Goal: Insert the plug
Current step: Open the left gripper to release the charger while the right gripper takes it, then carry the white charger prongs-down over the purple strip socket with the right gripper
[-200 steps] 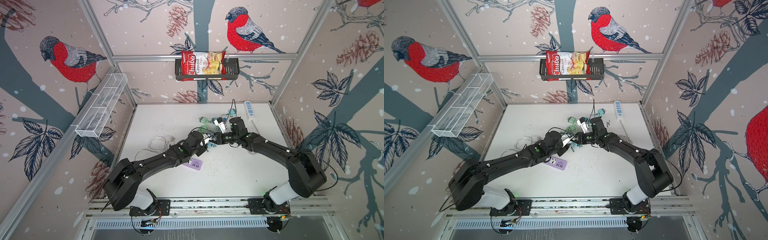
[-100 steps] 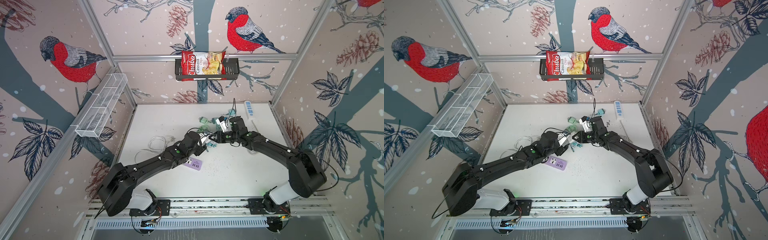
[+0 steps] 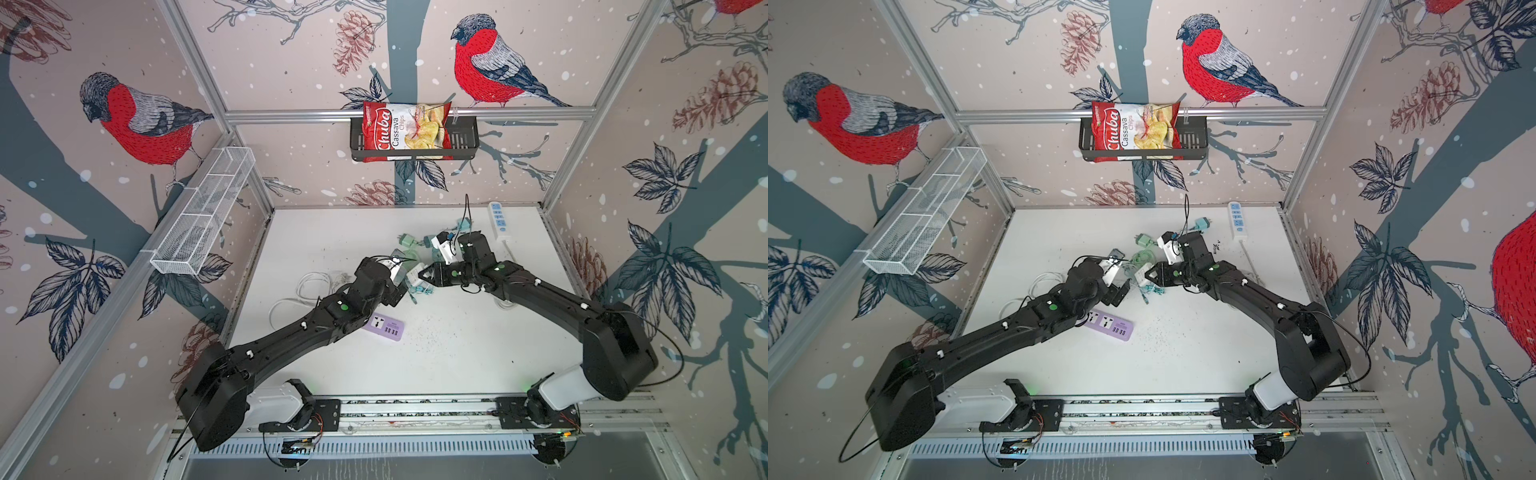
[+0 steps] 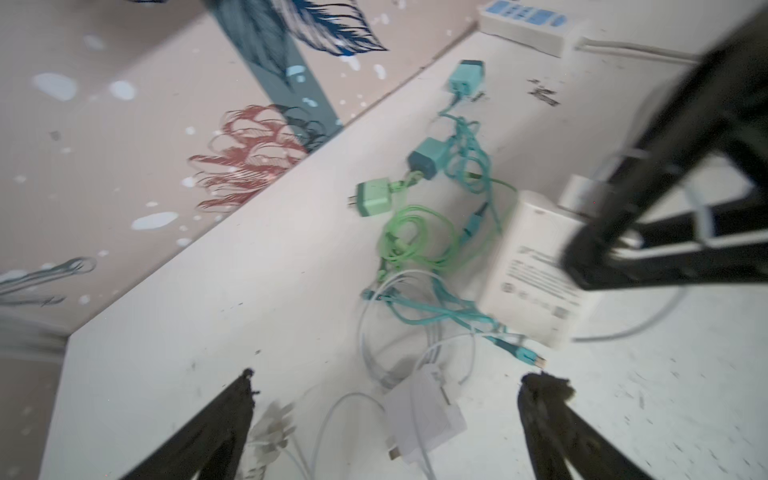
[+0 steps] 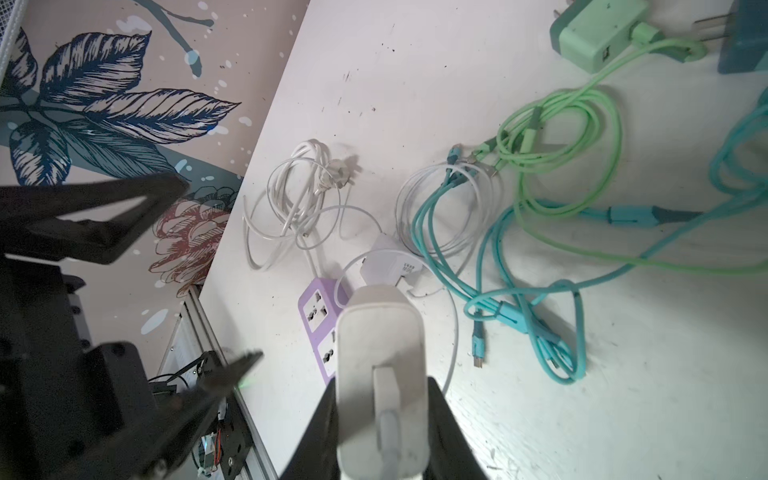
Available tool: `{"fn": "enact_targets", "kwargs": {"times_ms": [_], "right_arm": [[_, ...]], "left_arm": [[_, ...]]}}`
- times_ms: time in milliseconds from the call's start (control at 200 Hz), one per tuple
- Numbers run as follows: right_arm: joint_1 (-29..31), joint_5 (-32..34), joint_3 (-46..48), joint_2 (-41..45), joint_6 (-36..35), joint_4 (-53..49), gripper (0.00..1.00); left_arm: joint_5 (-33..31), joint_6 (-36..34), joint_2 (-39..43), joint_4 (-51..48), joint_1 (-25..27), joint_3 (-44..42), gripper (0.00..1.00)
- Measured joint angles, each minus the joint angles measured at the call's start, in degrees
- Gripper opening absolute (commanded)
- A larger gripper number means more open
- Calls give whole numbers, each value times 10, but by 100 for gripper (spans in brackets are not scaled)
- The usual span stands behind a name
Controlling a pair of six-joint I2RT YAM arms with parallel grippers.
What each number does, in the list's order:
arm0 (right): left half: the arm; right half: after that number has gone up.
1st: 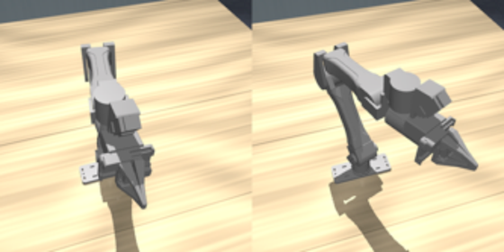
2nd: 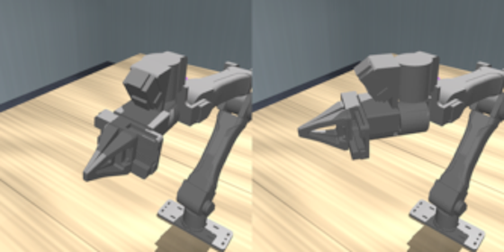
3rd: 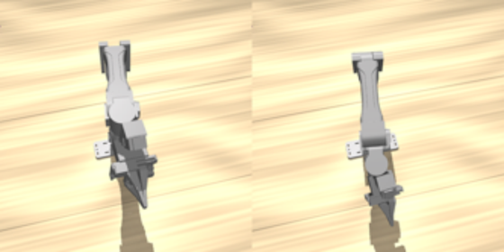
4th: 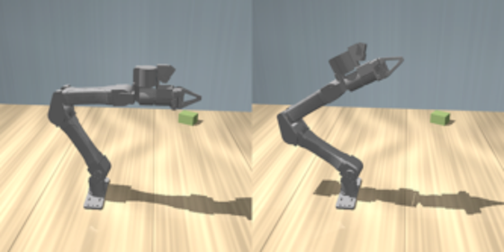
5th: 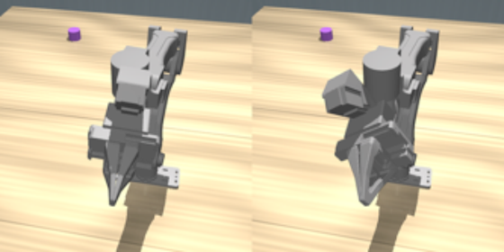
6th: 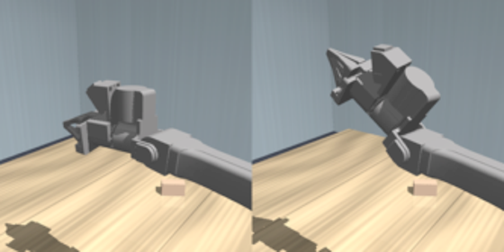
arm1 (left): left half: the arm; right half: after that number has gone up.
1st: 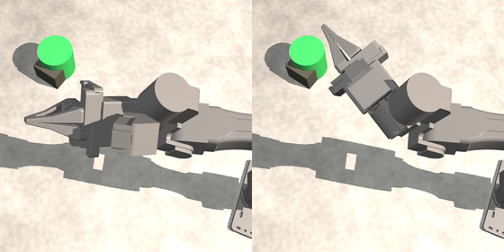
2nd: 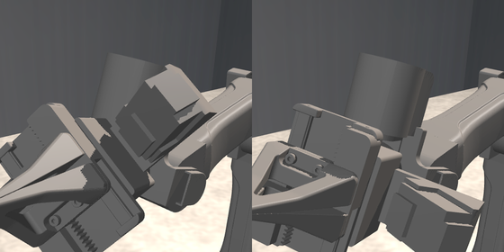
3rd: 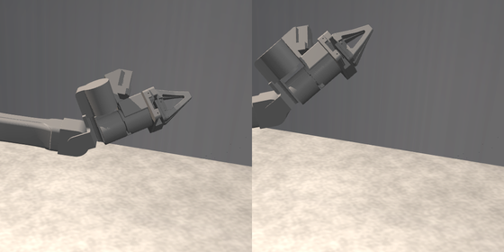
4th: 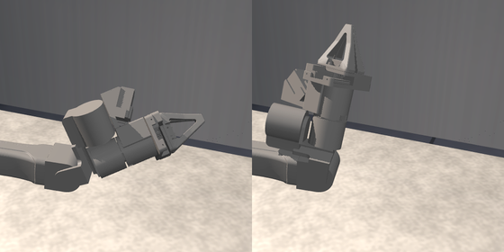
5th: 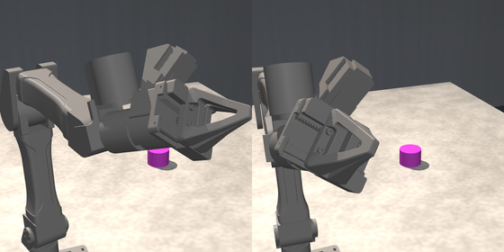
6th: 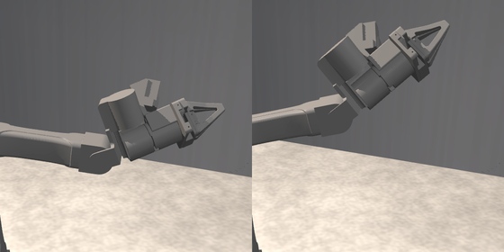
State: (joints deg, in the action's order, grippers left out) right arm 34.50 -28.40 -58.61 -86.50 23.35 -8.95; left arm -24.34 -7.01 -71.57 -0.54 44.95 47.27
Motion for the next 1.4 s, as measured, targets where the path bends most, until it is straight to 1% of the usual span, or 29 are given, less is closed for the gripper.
{"fn": "enact_targets", "kwargs": {"times_ms": [75, 155, 260, 420, 545, 690, 870, 990, 1176, 1401], "right_arm": [[17, 21, -5, 2, -10, -24, 10], [46, 45, -7, 6, -23, -48, 10], [92, 82, -7, 7, -31, -77, 10], [158, 142, -7, 2, -54, -106, 9], [206, 188, -9, -8, -82, -113, 9], [252, 226, -26, -35, -118, -120, 9], [257, 264, -53, -64, -147, -125, 8], [260, 264, -75, -83, -164, -121, 8], [261, 260, -102, -115, -204, -121, 6], [261, 233, -140, -152, -252, -123, 6]], "left_arm": [[-57, 42, 3, -24, -3, 18, 98], [-118, 102, 14, -58, -9, 32, 98], [-160, 184, 46, -108, -12, 20, 98], [-160, 291, 127, -156, -16, -46, 98], [-137, 341, 190, -161, -17, -94, 98], [-116, 362, 222, -164, -17, -111, 98], [-107, 371, 208, -166, -18, -104, 98], [-104, 372, 184, -166, -24, -103, 98], [-71, 374, 153, -159, -65, -108, 98], [-44, 376, 151, -144, -93, -115, 98]]}}
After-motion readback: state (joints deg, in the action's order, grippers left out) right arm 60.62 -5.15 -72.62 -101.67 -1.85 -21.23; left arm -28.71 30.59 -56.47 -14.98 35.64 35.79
